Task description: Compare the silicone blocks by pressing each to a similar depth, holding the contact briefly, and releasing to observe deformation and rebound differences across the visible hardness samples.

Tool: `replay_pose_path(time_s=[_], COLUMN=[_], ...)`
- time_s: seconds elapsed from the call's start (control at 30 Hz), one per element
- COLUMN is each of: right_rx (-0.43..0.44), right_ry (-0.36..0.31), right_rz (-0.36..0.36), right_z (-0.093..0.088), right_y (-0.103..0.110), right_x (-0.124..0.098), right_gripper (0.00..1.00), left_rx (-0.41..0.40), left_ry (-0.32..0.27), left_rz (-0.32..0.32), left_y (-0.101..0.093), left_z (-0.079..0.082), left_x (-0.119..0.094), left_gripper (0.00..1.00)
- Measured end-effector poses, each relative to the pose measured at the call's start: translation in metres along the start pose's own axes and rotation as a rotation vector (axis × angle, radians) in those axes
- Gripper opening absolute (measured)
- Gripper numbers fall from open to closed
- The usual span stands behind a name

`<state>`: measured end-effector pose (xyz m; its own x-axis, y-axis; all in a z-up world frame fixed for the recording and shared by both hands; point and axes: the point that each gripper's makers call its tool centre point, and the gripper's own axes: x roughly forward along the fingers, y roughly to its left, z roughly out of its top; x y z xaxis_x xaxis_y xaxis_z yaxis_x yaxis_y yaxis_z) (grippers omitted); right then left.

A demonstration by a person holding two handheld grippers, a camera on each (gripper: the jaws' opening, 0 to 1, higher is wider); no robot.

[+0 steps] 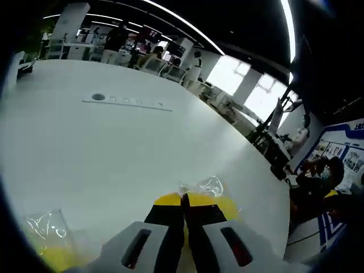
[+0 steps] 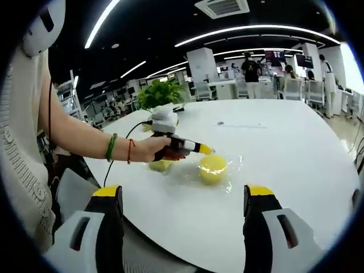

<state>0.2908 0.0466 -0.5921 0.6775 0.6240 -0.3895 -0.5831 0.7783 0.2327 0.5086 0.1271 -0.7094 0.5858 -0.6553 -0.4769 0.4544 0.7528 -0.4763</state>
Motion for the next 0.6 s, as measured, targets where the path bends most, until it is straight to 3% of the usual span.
replay_pose_path(time_s=[0.13, 0.33, 0.4, 0.5, 0.6], right_rx=[0.002, 0.0, -0.003, -0.003, -0.007], right_ry=[-0.001, 0.003, 0.0, 0.0, 0.005], right_rz=[0.008, 0.012, 0.013, 0.015, 0.02], right_z=[0.0015, 0.0025, 0.0036, 0.004, 0.0022], right_y=[0.0002, -0.0016, -0.0014, -0.0003, 0.0023], right_x=[0.003, 0.0038, 0.0039, 0.0038, 0.0023], right_gripper=[0.81, 0.81, 0.81, 0.81, 0.81], left_rx=[0.004, 0.02, 0.049, 0.155, 0.222], left_ry=[0.035, 0.023, 0.016, 0.005, -0.001], left_rz=[0.021, 0.012, 0.003, 0.002, 0.022], left_y=[0.0106, 0.0114, 0.0097, 0.009, 0.0092], left_z=[-0.0102, -0.0098, -0.009, -0.0064, -0.0035], left_x=[0.0035, 0.0028, 0.0027, 0.0, -0.0037], left_gripper=[0.0, 0.0, 0.0, 0.03, 0.12])
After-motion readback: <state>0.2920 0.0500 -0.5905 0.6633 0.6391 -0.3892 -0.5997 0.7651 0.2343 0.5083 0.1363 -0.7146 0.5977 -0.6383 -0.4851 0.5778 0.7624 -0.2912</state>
